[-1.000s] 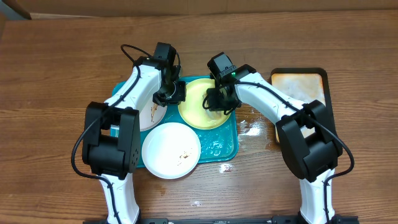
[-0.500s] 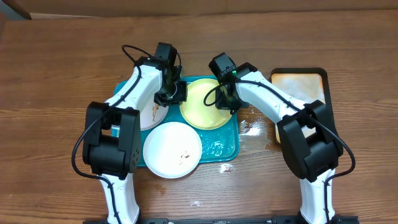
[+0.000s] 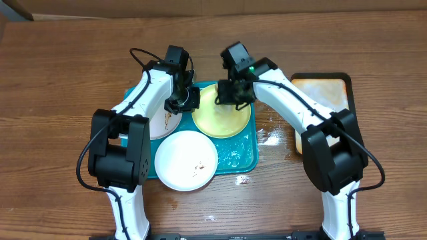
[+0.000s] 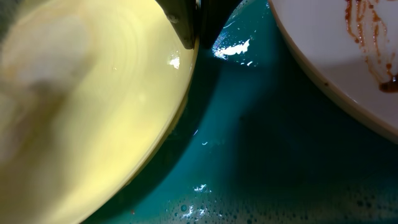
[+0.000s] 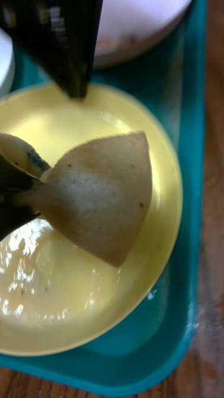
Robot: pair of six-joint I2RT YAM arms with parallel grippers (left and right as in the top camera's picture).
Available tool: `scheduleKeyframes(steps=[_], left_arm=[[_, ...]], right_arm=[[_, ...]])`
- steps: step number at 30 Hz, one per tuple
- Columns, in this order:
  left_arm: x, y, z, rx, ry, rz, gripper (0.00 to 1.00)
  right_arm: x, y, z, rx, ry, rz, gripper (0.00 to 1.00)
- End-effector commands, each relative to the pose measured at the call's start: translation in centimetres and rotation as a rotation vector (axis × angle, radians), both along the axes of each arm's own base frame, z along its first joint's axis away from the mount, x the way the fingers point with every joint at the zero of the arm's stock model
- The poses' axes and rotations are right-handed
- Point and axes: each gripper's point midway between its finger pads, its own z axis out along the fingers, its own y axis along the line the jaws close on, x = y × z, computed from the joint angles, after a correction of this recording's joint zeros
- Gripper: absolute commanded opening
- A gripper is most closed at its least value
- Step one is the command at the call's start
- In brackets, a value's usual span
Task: Clean dirty plates on tray and stack at the side
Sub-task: 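Scrub the yellow plate with the sponge while the left gripper holds it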
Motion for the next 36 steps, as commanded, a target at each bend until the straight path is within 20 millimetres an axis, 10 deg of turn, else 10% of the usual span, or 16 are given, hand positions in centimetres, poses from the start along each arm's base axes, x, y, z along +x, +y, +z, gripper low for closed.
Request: scheduleKeyframes(steps=[1,13,30,36], left_arm=[[0.4,-0.2,-0.1,-0.003,0.004,0.016,0.04],[0.4,-0.2,-0.1,-0.004,0.003,0.019,0.04],[0.6,-0.3,-0.1,-0.006,-0.003,0.018,0.04],[0.6,-0.5,0.0,-0.021,-0.004,0.016,0.04]], right_arm=[[1.0,-0.5,3.6,-0.014,-0.073,-0.092,0.04],[-0.5,-7.6,1.8,-0.371,-0.059,-0.201,0.04],[-5.8,-1.7,-6.6,-0.156,0.050,-0.068,0.04],[-6.3,2.3,-6.0,0.009,0.038,0.095,0.04]])
